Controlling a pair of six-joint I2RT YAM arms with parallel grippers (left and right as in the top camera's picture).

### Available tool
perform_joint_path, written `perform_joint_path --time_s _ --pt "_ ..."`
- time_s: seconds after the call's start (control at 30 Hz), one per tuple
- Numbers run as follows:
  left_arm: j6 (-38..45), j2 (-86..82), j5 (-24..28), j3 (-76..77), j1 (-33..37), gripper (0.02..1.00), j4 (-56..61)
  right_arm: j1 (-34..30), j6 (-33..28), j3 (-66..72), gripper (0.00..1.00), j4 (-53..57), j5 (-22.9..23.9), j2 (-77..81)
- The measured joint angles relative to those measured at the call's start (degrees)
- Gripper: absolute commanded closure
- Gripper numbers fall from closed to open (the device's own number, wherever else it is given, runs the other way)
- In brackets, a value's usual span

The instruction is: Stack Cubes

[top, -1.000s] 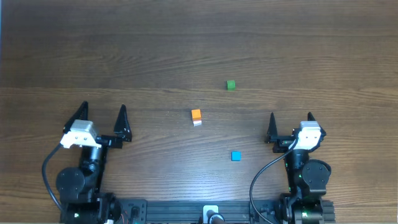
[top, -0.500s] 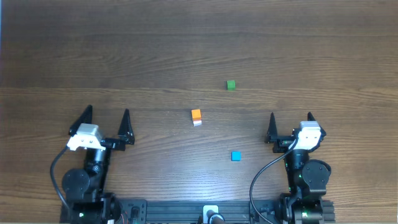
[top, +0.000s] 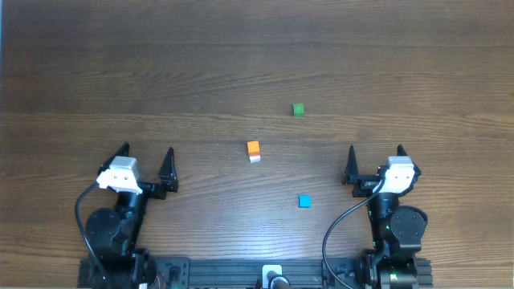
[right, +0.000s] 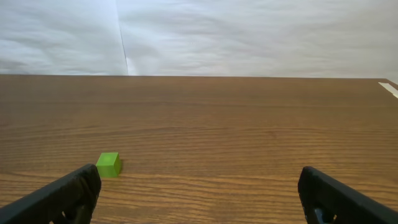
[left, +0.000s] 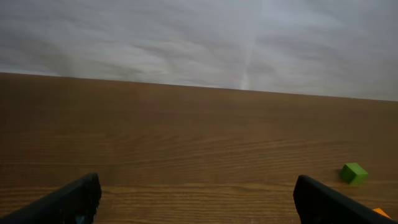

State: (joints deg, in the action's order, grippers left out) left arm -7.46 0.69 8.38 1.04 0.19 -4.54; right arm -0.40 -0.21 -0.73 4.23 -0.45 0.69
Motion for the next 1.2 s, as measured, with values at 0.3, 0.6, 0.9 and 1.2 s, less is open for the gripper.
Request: perform_joint_path --time_s 0.3,0.6,0.9,1.2 --pt "0.00 0.00 0.02 0.00 -0.90 0.018 0.00 0.00 -0.04 0.00 0.007 0.00 0.00 0.00" --pt "0.00 0.00 0.02 0.00 -0.98 0.018 0.00 0.00 -0.07 0.00 0.007 0.00 0.00 0.00" --pt "0.00 0.00 0.02 0.00 -0.98 0.018 0.00 0.00 0.02 0.00 0.007 0.00 0.00 0.00" --pt "0.00 0.00 0.02 0.00 -0.98 0.018 0.00 0.00 2.12 0.07 0.007 -1.51 0.07 0.00"
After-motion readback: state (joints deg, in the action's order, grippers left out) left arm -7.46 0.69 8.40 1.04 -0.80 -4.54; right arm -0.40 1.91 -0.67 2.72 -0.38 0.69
